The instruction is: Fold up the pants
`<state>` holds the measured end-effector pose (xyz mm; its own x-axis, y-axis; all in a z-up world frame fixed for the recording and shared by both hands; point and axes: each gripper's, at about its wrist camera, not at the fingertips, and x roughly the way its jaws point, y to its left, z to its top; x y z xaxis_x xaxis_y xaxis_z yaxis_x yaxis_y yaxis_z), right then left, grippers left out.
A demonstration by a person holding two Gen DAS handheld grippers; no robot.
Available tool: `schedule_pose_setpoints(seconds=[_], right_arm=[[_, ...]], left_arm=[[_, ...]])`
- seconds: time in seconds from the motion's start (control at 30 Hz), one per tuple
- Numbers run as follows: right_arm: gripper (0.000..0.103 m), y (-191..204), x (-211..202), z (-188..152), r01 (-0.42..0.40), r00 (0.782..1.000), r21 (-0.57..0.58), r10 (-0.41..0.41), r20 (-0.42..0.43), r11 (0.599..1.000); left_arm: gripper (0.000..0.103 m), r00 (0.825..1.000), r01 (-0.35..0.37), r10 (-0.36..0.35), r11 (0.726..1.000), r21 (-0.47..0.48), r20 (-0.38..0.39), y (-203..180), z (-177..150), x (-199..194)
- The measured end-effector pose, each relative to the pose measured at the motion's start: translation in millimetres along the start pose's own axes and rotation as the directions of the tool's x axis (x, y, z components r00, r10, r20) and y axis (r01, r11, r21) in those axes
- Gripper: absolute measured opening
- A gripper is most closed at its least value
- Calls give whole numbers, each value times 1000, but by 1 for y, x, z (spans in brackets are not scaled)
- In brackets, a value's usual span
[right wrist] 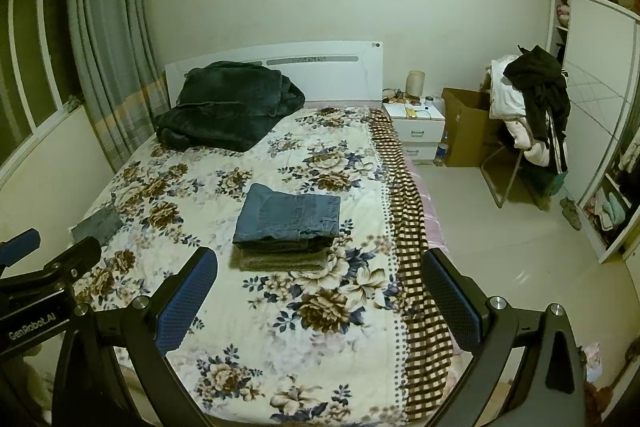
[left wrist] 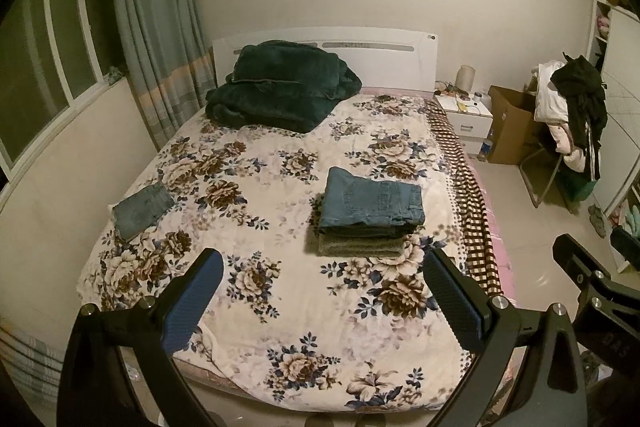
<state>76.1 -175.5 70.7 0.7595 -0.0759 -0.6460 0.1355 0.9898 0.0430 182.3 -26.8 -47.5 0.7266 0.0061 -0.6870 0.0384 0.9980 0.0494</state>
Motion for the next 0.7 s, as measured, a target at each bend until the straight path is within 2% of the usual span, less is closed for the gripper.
schedule_pose_setpoints(seconds=[0.7], right_arm=[[103, -6, -1, 5, -5, 1000, -11, 5, 3, 1000]], left_arm=[[103, 1000, -12, 12, 1000, -9, 13, -3, -2, -6]])
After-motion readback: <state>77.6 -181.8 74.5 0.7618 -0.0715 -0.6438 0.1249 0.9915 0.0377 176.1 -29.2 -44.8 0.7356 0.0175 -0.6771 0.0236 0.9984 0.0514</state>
